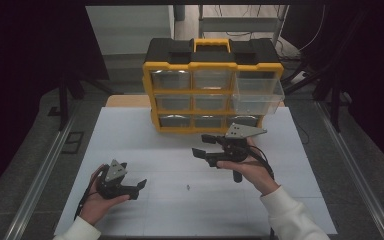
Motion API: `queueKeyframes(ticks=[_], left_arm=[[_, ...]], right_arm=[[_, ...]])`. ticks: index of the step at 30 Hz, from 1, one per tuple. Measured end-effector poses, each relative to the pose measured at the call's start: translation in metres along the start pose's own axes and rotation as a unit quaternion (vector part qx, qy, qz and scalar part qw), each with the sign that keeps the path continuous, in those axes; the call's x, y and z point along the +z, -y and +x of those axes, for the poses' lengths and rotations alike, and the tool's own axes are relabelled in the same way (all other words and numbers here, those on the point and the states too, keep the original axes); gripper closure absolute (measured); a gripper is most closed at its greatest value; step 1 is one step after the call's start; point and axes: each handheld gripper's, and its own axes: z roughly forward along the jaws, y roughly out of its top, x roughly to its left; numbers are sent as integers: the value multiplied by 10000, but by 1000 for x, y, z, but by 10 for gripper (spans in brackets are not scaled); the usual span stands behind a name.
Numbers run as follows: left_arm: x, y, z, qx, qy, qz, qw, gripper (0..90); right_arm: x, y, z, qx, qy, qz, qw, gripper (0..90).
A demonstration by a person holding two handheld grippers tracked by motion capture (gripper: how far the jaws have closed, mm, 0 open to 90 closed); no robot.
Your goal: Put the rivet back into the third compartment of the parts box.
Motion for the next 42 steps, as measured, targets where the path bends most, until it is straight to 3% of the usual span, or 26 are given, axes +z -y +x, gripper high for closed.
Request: queueKeyframes(ticks=[17, 42], left_arm=[[-1, 0, 0, -9, -11, -21, 10000, 82], [-1, 0, 0, 10, -5, 8, 10000, 82]], right_arm=[[20, 25, -4, 105, -36, 380, 9992, 362], [34, 47, -3, 176, -66, 810, 9965, 358]])
